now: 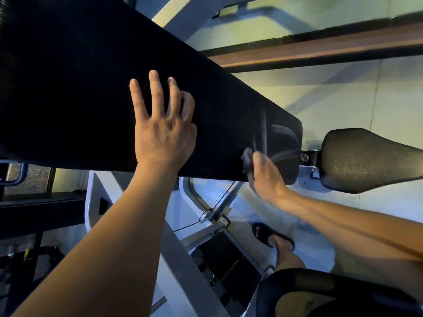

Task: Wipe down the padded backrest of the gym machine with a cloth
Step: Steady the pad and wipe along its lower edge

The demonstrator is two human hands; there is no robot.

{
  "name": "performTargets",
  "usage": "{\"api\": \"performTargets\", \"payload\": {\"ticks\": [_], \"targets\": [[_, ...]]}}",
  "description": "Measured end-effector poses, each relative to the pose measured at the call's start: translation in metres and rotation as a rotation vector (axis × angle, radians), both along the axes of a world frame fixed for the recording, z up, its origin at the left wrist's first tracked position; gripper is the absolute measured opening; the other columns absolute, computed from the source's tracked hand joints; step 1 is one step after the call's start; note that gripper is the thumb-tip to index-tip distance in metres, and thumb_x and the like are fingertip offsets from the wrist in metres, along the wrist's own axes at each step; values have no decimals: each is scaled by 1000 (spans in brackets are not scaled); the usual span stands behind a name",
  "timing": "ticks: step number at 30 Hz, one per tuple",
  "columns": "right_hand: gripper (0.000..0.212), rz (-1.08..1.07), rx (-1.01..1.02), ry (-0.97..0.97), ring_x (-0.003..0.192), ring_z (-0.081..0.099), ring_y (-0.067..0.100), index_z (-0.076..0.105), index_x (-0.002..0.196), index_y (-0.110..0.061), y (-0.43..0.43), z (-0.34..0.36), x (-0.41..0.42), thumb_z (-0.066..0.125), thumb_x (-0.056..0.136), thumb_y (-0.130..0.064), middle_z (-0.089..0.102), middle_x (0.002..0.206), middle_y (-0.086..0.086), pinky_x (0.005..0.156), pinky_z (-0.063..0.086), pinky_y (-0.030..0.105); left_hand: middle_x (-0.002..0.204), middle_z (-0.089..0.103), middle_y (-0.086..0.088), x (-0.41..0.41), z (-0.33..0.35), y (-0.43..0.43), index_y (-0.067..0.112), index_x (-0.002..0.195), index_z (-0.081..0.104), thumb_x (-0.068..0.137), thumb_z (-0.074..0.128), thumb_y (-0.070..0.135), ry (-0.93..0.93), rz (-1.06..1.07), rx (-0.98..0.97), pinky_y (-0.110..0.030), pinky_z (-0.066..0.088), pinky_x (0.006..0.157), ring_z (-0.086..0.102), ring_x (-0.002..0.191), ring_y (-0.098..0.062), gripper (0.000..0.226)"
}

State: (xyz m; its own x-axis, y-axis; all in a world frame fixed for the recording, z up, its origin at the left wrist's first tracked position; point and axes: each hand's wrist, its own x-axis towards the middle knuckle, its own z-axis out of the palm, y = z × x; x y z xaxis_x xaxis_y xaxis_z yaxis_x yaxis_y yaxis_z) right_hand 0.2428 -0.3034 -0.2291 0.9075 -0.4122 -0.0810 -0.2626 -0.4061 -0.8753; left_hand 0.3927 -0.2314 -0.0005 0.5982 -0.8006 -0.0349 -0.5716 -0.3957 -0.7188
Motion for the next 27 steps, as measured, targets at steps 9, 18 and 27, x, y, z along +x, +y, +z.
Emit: {"api": "performTargets", "payload": {"ticks": [9,18,27], "targets": [[12,-276,-2,27,92,55,34,48,97,-7,-52,5,68,42,105,-13,53,97,16,77,42,42,163,29,-20,-1,0,1,9,146,38,97,47,36,-11,1,11,-71,6,121,11,153,-49,57],[19,-158,-118,-189,73,55,34,49,83,-12,-43,24,57,37,98,-16,57,80,14,68,46,45,161,33,-20,0,-1,2,9,144,42,95,50,37,-14,-23,-8,-71,9,121,15,152,-50,57],[12,-89,-18,-112,85,58,29,47,89,-12,-3,31,29,49,93,0,55,88,10,71,41,38,161,34,-20,1,-2,3,9,145,43,94,52,36,-9,-26,-18,-71,7,121,15,153,-49,58]]}}
